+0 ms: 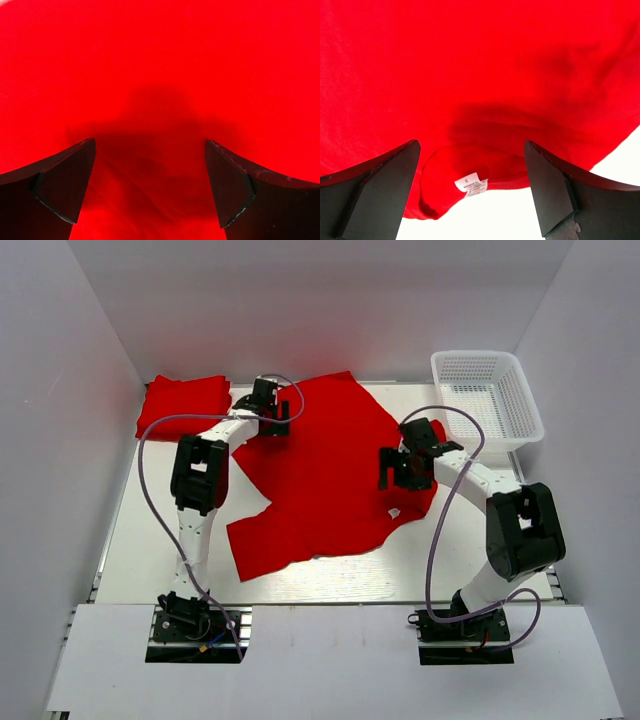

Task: Fold and stack the t-shirts
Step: Flatten out the tshirt

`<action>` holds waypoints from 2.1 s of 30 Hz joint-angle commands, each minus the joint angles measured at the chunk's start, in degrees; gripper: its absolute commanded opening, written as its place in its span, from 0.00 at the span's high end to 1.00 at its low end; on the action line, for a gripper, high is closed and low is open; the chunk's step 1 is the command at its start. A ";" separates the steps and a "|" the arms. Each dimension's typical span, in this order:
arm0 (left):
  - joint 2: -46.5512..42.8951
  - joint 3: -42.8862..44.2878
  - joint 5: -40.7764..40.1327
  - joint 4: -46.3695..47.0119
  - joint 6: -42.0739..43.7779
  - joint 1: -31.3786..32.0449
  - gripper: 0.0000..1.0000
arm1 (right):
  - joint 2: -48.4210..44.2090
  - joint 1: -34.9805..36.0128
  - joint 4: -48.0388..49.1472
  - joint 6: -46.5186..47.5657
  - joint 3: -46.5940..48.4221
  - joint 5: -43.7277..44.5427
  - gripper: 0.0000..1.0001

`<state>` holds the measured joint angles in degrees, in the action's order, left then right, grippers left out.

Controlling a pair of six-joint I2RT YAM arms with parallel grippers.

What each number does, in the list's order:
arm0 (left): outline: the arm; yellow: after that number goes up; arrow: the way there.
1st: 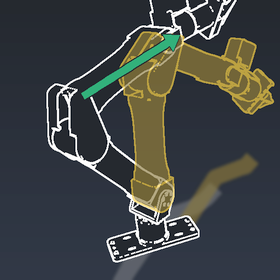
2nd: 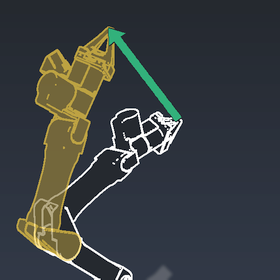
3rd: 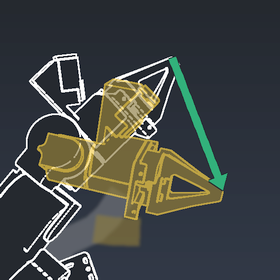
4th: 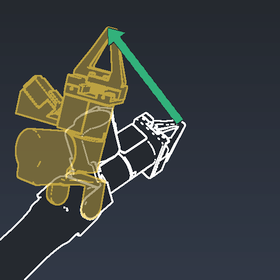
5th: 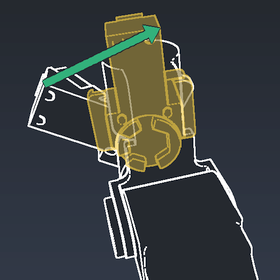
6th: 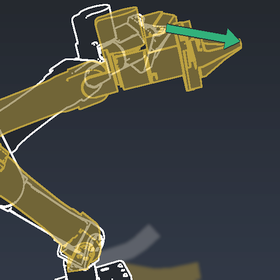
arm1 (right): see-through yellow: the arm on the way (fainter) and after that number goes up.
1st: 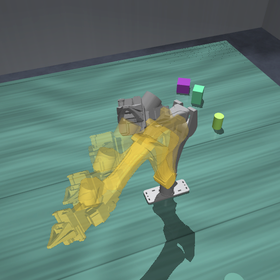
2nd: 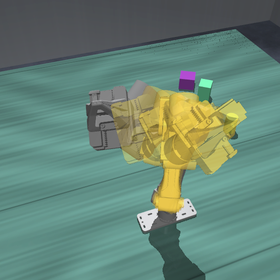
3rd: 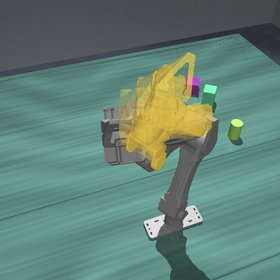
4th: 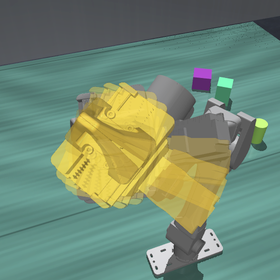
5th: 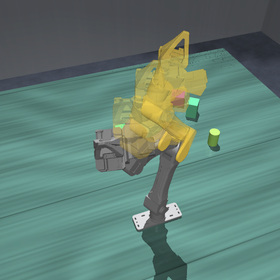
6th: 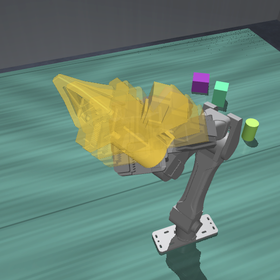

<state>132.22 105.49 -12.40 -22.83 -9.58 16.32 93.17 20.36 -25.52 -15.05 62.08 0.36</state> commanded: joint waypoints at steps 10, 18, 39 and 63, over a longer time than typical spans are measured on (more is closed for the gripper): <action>-7.75 -14.06 -1.92 -2.22 -8.60 -1.02 0.00 | 7.82 -1.64 0.82 -7.54 1.28 4.12 0.10; -25.94 -39.90 3.25 -1.25 -17.47 0.55 0.00 | 19.13 -5.15 -3.39 -4.83 13.91 6.93 0.10; -44.16 -49.01 26.12 -5.20 -22.95 14.97 0.00 | 43.17 -8.49 -6.22 21.29 59.83 2.54 0.10; -20.34 -20.50 -7.02 -12.25 -23.20 5.48 0.00 | -6.59 -3.48 5.39 1.78 -7.59 -8.96 0.10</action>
<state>112.27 83.09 -20.43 -37.17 -33.65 22.63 88.84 17.02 -23.73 -11.49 56.25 -6.09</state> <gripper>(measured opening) 0.996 0.901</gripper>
